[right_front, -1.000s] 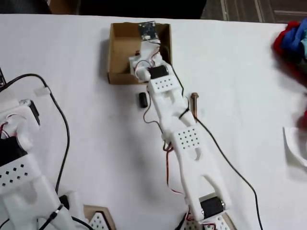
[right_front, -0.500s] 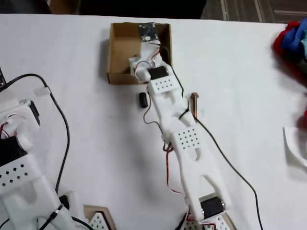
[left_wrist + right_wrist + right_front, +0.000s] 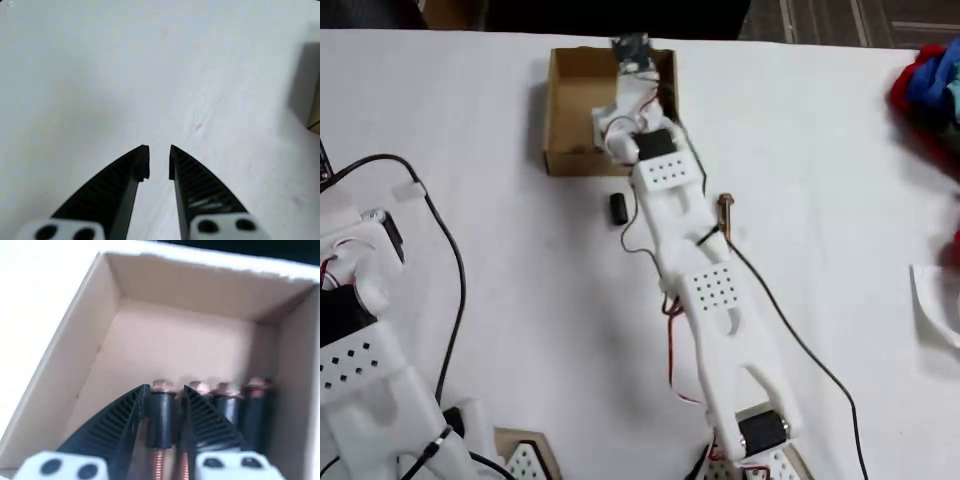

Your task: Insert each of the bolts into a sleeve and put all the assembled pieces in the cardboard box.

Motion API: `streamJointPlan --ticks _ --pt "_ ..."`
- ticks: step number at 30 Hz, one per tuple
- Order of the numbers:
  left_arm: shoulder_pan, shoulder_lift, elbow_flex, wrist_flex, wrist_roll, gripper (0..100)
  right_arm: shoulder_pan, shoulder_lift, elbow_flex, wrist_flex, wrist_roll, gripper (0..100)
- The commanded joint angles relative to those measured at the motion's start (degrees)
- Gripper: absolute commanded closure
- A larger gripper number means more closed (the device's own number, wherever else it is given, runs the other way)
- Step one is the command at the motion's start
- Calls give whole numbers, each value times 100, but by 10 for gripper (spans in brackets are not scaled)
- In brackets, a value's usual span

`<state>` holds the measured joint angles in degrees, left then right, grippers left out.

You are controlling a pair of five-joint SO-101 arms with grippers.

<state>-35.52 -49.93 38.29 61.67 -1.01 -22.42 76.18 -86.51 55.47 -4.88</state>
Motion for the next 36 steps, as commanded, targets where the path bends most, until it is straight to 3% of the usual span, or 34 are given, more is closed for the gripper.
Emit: streamJointPlan --ticks 1,9,17,23,32,36 --pt "-35 -123 -22 -18 0 910 347 -708 -651 374 -9 934" --pt "193 -88 -22 -35 9 910 813 -1121 -897 2167 0 964" --pt "747 -88 -13 -35 9 910 462 -1692 -888 4505 0 964" --pt "747 -88 -13 9 -9 910 259 -1807 -431 4593 -18 964" --pt "721 -123 365 -44 -26 910 -453 -2835 1943 4585 -202 962" --pt "747 -114 409 -229 0 910 -453 -2686 2251 4505 -686 885"
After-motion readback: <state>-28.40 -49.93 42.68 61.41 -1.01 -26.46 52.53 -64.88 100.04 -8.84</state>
